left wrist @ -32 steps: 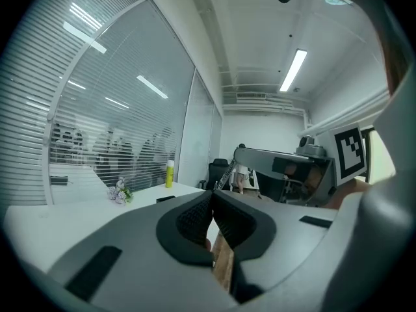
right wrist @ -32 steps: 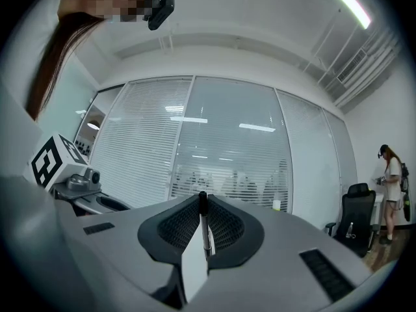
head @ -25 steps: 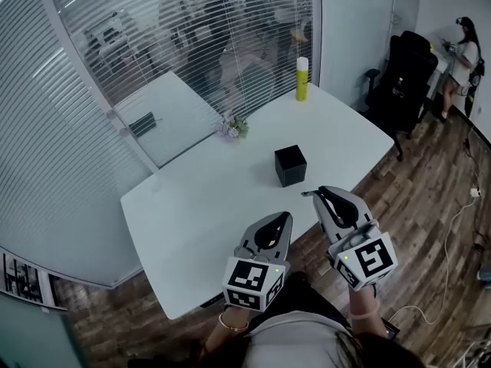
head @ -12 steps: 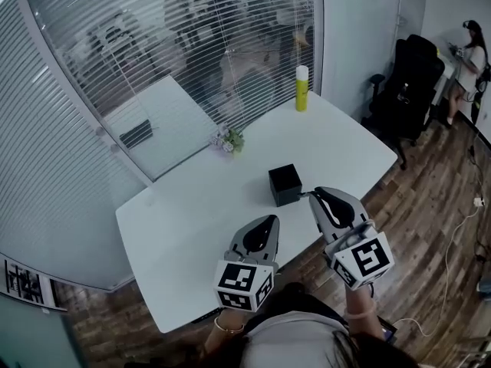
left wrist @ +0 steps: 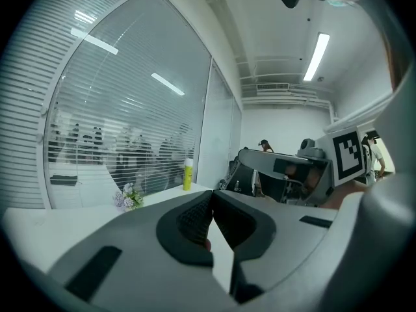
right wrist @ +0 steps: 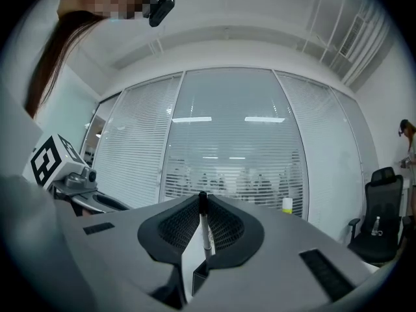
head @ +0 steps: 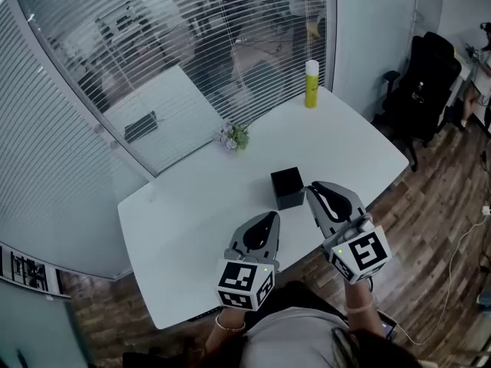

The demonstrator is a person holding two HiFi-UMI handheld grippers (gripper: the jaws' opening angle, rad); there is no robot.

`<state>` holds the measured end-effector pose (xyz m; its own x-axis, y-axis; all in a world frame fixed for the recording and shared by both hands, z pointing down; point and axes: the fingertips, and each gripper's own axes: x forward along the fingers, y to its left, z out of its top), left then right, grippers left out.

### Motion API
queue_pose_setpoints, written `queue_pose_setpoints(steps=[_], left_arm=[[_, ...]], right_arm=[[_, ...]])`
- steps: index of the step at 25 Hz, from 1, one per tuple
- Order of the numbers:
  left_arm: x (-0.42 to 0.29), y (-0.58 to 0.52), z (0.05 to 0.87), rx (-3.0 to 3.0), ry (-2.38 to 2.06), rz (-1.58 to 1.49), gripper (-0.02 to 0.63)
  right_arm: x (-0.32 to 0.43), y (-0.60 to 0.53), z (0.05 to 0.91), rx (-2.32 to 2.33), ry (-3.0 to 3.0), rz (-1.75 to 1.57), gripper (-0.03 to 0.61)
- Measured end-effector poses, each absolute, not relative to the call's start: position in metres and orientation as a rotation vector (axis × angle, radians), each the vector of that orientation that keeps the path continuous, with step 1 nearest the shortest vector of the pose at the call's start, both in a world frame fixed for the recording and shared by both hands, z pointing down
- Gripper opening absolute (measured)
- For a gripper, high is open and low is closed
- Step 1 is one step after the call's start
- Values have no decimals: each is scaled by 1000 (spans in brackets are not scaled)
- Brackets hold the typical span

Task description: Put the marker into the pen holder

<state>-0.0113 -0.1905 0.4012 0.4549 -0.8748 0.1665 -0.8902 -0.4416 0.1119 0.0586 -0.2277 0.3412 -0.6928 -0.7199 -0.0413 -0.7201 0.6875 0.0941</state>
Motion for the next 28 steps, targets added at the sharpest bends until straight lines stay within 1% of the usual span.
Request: queue_pose_setpoints(steps=[17, 28], left_arm=[[-40, -233, 404, 2517, -1509, 134, 20], [-51, -257, 415, 2533, -1418, 137, 20]], right_arm=[[24, -274, 368, -1260, 2944, 131, 60], [7, -302, 413, -1341, 3008, 44, 60]])
